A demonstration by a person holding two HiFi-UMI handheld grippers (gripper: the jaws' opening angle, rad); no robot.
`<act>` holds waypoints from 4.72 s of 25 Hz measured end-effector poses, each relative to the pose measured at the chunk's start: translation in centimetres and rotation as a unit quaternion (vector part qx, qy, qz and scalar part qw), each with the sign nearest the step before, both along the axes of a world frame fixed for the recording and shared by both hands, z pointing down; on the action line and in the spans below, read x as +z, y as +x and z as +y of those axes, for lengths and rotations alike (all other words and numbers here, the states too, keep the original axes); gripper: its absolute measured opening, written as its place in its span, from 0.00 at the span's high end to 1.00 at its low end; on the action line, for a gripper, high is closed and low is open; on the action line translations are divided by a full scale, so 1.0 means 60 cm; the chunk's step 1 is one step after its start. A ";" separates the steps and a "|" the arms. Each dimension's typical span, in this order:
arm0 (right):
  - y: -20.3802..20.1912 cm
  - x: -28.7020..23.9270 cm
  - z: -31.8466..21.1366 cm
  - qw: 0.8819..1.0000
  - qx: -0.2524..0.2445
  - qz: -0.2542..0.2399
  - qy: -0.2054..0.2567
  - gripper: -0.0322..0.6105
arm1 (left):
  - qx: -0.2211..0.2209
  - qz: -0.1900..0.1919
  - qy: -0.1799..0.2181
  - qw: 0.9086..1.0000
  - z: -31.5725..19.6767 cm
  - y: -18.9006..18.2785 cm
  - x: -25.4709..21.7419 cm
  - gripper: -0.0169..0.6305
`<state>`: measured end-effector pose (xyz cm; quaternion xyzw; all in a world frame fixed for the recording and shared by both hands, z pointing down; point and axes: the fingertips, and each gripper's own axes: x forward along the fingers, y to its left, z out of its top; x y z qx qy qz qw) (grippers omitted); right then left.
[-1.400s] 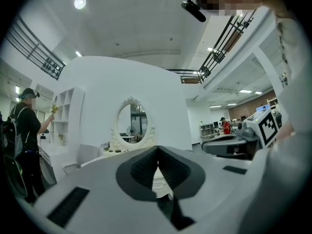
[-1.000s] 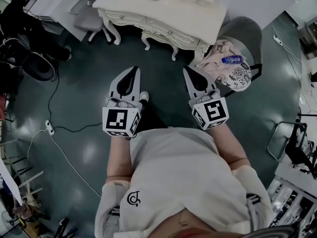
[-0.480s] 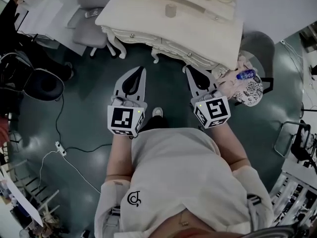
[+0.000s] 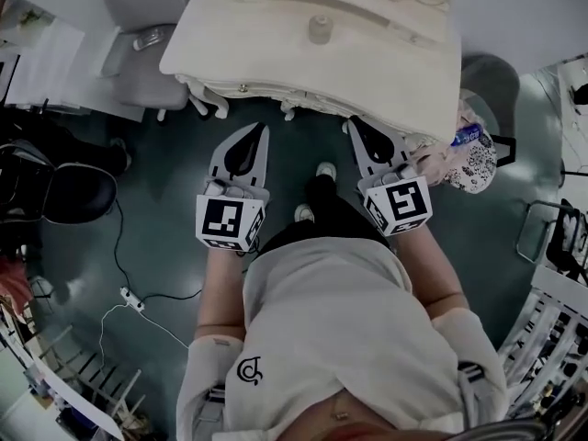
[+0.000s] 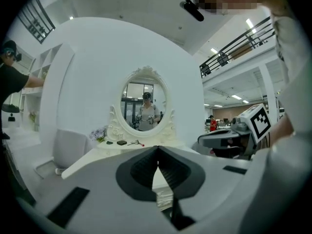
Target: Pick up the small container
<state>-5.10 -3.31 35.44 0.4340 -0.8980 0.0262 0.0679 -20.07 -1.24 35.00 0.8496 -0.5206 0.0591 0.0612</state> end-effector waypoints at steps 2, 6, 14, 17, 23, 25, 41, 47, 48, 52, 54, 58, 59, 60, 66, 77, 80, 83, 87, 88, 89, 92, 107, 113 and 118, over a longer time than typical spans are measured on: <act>0.002 0.013 -0.036 1.000 0.005 -0.002 -0.005 0.94 | 0.009 0.004 -0.005 1.000 -0.038 0.003 0.015 0.95; 0.012 0.044 -0.131 1.000 0.017 -0.013 -0.019 0.94 | 0.029 -0.014 -0.017 0.999 -0.136 0.021 0.045 0.95; 0.014 0.091 -0.312 0.999 0.010 -0.013 -0.048 0.94 | 0.073 -0.011 -0.038 0.997 -0.338 0.064 0.073 0.95; 0.019 0.108 -0.360 0.998 0.012 -0.017 -0.057 0.94 | 0.101 -0.007 -0.032 0.994 -0.390 0.087 0.088 0.95; 0.026 0.149 -0.410 0.997 0.017 -0.013 -0.070 0.94 | 0.143 -0.026 -0.022 0.989 -0.452 0.113 0.155 0.95; 0.032 0.171 -0.418 0.996 0.027 -0.014 -0.082 0.94 | 0.154 -0.021 -0.040 0.987 -0.460 0.116 0.193 0.95; 0.082 0.271 -0.462 0.985 0.121 -0.004 -0.121 0.94 | 0.271 -0.085 -0.098 0.954 -0.531 0.209 0.371 0.32; 0.097 0.281 -0.469 0.982 0.142 -0.005 -0.127 0.94 | 0.295 -0.142 -0.097 0.940 -0.537 0.228 0.402 0.32; 0.100 0.283 -0.469 0.981 0.146 -0.007 -0.128 0.94 | 0.298 -0.147 -0.095 0.938 -0.537 0.231 0.403 0.32; 0.112 0.289 -0.470 0.978 0.157 -0.011 -0.136 0.94 | 0.301 -0.162 -0.095 0.935 -0.546 0.243 0.413 0.33; 0.116 0.292 -0.469 0.977 0.159 -0.012 -0.139 0.94 | 0.295 -0.161 -0.102 0.936 -0.553 0.244 0.415 0.37; 0.127 0.295 -0.473 0.976 0.162 -0.007 -0.144 0.94 | 0.286 -0.158 -0.105 0.939 -0.558 0.247 0.414 0.43; 0.130 0.296 -0.473 0.975 0.165 -0.008 -0.146 0.94 | 0.285 -0.154 -0.107 0.940 -0.557 0.247 0.414 0.43; 0.133 0.296 -0.473 0.975 0.166 -0.009 -0.148 0.94 | 0.284 -0.152 -0.108 0.941 -0.557 0.248 0.414 0.43; 0.143 0.284 -0.476 0.974 0.171 -0.007 -0.146 0.94 | 0.277 -0.145 -0.118 0.943 -0.557 0.246 0.416 0.44; 0.129 0.220 -0.467 0.979 0.164 -0.010 -0.121 0.94 | 0.273 -0.126 -0.086 0.950 -0.546 0.238 0.286 0.44; 0.126 0.195 -0.471 0.981 0.158 -0.008 -0.113 0.94 | 0.273 -0.123 -0.067 0.952 -0.548 0.232 0.237 0.44; 0.125 0.162 -0.472 0.982 0.158 -0.017 -0.103 0.94 | 0.275 -0.118 -0.056 0.953 -0.544 0.226 0.191 0.44; 0.120 0.120 -0.475 0.984 0.156 -0.019 -0.086 0.94 | 0.280 -0.097 -0.053 0.954 -0.541 0.222 0.134 0.44; 0.120 0.110 -0.477 0.984 0.156 -0.018 -0.080 0.94 | 0.281 -0.094 -0.046 0.954 -0.541 0.221 0.119 0.44; 0.120 0.100 -0.480 0.985 0.156 -0.018 -0.072 0.94 | 0.282 -0.094 -0.038 0.954 -0.542 0.221 0.105 0.44; 0.124 0.065 -0.487 0.986 0.161 -0.018 -0.046 0.94 | 0.277 -0.092 -0.020 0.956 -0.549 0.215 0.063 0.44; 0.133 -0.053 -0.503 0.986 0.161 -0.008 0.050 0.94 | 0.218 -0.064 0.024 0.974 -0.579 0.155 -0.066 0.44; 0.134 -0.056 -0.507 0.986 0.158 -0.011 0.052 0.94 | 0.210 -0.062 0.029 0.975 -0.587 0.150 -0.071 0.44; 0.132 -0.052 -0.505 0.986 0.158 0.000 0.054 0.94 | 0.209 -0.070 0.031 0.975 -0.584 0.151 -0.069 0.44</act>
